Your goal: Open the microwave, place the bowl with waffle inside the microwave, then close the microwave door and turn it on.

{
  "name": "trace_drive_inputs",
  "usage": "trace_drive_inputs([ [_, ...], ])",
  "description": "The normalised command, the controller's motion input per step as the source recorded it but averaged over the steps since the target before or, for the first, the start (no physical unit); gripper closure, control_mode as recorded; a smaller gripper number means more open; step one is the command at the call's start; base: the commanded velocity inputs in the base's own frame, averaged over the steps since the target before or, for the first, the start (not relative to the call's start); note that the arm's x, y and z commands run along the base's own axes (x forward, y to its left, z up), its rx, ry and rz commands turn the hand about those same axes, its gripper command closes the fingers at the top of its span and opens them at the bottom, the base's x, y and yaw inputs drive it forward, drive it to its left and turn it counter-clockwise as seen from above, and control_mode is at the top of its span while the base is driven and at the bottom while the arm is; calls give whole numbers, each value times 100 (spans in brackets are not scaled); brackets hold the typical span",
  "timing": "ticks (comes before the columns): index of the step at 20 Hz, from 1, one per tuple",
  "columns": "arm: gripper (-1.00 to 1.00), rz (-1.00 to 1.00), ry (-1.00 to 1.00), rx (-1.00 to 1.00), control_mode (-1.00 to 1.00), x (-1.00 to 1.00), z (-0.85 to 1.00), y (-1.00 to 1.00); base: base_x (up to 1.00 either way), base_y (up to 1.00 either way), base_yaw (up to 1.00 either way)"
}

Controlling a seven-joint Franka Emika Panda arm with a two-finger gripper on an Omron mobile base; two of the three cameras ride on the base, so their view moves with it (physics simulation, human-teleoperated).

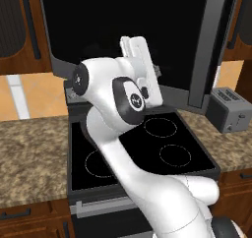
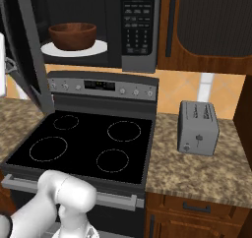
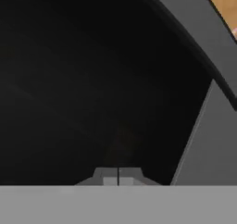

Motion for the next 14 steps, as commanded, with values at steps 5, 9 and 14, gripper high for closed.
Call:
trace_drive_inputs([
  [5, 100, 17, 0, 36, -100, 99, 0, -100, 0, 0, 0],
  [9, 100, 24, 0, 31, -100, 100, 0, -100, 0, 0, 0],
  [14, 100, 26, 2, 27, -100, 100, 0, -96, 0, 0, 0],
])
